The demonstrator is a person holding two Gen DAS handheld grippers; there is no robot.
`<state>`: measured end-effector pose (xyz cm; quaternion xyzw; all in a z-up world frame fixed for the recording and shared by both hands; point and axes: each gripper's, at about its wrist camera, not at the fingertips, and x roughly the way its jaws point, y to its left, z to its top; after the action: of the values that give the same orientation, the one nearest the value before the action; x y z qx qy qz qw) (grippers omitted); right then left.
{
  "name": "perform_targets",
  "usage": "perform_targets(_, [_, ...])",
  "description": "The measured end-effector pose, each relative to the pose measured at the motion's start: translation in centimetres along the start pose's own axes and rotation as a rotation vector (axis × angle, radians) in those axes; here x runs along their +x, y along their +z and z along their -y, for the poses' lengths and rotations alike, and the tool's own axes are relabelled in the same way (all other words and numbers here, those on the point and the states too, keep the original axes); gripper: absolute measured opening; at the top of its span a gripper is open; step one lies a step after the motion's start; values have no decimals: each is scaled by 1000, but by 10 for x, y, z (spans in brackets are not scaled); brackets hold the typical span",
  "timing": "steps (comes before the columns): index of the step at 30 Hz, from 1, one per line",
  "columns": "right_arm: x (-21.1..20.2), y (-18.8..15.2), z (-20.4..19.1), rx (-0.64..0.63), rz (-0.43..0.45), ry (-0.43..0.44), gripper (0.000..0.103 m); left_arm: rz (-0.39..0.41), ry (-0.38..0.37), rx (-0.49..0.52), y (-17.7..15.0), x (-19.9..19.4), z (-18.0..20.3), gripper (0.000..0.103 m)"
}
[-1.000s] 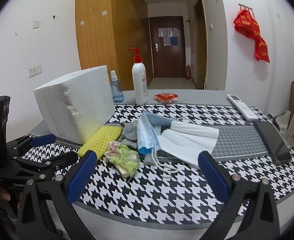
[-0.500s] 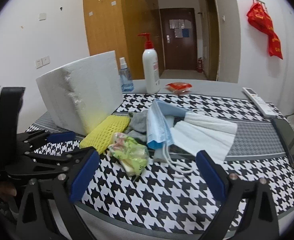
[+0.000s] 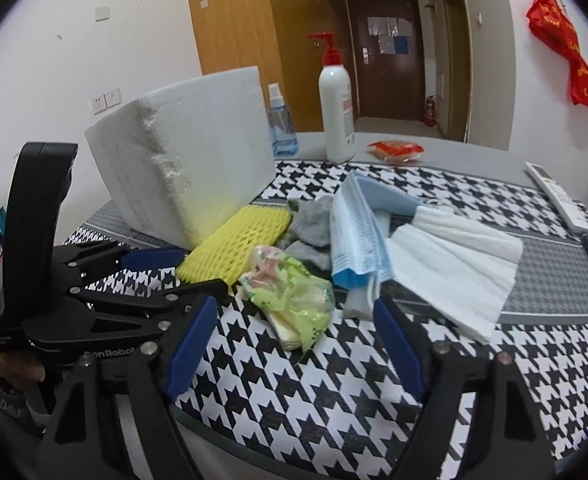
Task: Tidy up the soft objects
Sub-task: 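Lower the left tool onto the yellow foam net while the right tool approaches the snack bag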
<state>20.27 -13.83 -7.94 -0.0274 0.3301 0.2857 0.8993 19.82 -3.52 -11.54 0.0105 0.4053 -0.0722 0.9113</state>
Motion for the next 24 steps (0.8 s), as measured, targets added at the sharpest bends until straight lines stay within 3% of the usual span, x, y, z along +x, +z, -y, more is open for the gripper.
perform_targets(8, [15,4,-6,-37,-43,21,71,-14,21,10,0,3,-1,58])
perform_targets(21, [39,7,-8,-70,-115,10,69,-10,32,22,0,6,-5,35])
perform_targets(24, [41,7,-7,-69,-125,26,54,2,25,32,-1,4,-6,28])
